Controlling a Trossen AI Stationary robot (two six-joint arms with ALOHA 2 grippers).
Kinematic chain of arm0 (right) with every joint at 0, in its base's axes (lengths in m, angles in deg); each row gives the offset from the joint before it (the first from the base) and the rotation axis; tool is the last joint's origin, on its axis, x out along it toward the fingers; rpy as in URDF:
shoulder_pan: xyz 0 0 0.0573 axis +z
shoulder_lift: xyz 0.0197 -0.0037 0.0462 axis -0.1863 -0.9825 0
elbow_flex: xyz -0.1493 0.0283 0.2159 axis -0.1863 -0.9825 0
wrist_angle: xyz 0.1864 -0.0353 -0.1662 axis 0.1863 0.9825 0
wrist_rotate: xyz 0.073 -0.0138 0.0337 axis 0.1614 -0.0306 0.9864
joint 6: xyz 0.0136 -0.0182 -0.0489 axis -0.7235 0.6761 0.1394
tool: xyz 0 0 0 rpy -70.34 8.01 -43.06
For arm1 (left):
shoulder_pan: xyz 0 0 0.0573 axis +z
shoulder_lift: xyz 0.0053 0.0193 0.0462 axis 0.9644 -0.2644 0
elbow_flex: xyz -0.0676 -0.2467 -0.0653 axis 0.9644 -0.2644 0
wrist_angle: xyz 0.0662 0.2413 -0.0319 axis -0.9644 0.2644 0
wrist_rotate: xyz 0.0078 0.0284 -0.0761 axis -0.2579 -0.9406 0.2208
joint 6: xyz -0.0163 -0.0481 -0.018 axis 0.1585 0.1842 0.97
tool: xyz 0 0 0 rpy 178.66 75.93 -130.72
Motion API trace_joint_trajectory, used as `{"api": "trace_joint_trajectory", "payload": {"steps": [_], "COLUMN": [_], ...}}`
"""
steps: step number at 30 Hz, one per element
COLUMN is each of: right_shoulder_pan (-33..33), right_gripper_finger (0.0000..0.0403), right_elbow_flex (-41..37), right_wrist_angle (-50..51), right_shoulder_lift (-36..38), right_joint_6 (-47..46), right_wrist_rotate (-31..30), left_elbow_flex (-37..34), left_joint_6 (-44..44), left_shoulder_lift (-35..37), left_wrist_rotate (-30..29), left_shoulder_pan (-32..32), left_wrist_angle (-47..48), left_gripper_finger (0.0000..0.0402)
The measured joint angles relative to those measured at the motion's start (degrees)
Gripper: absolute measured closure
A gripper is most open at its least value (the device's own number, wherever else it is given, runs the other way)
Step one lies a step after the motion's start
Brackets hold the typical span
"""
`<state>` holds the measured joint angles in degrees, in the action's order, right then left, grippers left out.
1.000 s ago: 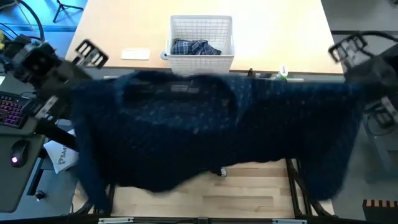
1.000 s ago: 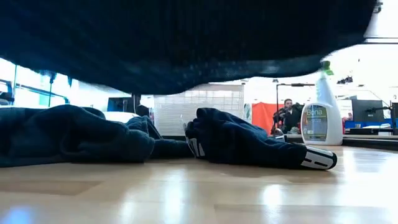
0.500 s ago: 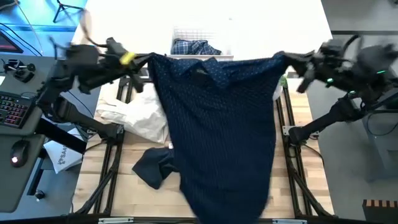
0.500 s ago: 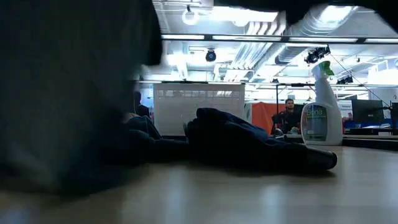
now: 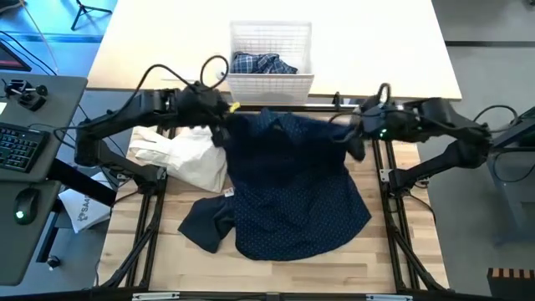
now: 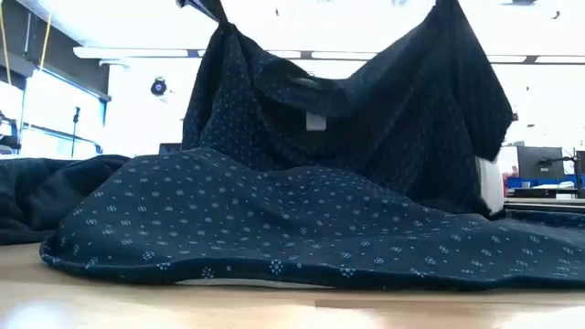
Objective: Fold laundry
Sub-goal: Fold the navy blue polo shirt
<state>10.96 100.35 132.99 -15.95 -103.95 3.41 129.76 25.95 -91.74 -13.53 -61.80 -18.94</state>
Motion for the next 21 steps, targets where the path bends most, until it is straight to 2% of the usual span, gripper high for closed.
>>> {"api": "trace_joint_trajectory", "payload": {"steps": [2,4,6,7,8,9,10,13,15,18,21], "right_shoulder_pan": [0.2,0.8,2.0,2.7,2.9,2.6,1.4,-4.8,-10.7,-20.0,-27.5], "right_gripper_finger": [0.0403,0.0403,0.0403,0.0403,0.0403,0.0403,0.0403,0.0403,0.0403,0.0403,0.0403], "right_elbow_flex": [-1.6,-2.5,-2.9,-2.9,-2.6,-2.1,-1.6,-1.3,-1.7,-5.4,-13.0], "right_wrist_angle": [0.1,-0.8,-5.8,-10.2,-14.0,-17.6,-20.2,-21.0,-17.8,-15.6,-19.1], "right_shoulder_lift": [0.4,0.9,1.4,1.8,2.2,2.8,3.4,4.5,4.1,2.9,2.1], "right_joint_6": [1.3,3.7,6.3,8.3,11.1,14.4,17.0,20.3,20.5,22.0,22.7], "right_wrist_rotate": [11.2,28.3,46.4,52.1,54.5,53.7,50.2,32.2,24.3,22.7,19.6], "left_elbow_flex": [0.3,1.0,1.5,1.7,1.7,1.7,1.7,1.7,0.9,-2.6,-8.0], "left_joint_6": [2.6,5.9,9.9,11.1,11.2,10.5,9.7,8.9,9.4,10.6,10.4], "left_shoulder_lift": [0.8,1.9,3.1,3.7,4.3,4.7,5.0,5.0,4.1,2.6,0.6], "left_wrist_rotate": [8.8,23.9,38.7,42.3,42.9,41.2,37.1,20.5,11.6,1.5,-4.4], "left_shoulder_pan": [-1.2,-1.8,-2.0,-2.1,-2.2,-2.1,-1.6,2.5,6.3,11.8,16.4], "left_wrist_angle": [1.1,0.9,-1.7,-3.7,-5.6,-7.1,-8.0,-7.1,-6.0,-5.5,-7.3], "left_gripper_finger": [0.0401,0.0401,0.0401,0.0401,0.0401,0.0401,0.0401,0.0401,0.0401,0.0401,0.0401]}}
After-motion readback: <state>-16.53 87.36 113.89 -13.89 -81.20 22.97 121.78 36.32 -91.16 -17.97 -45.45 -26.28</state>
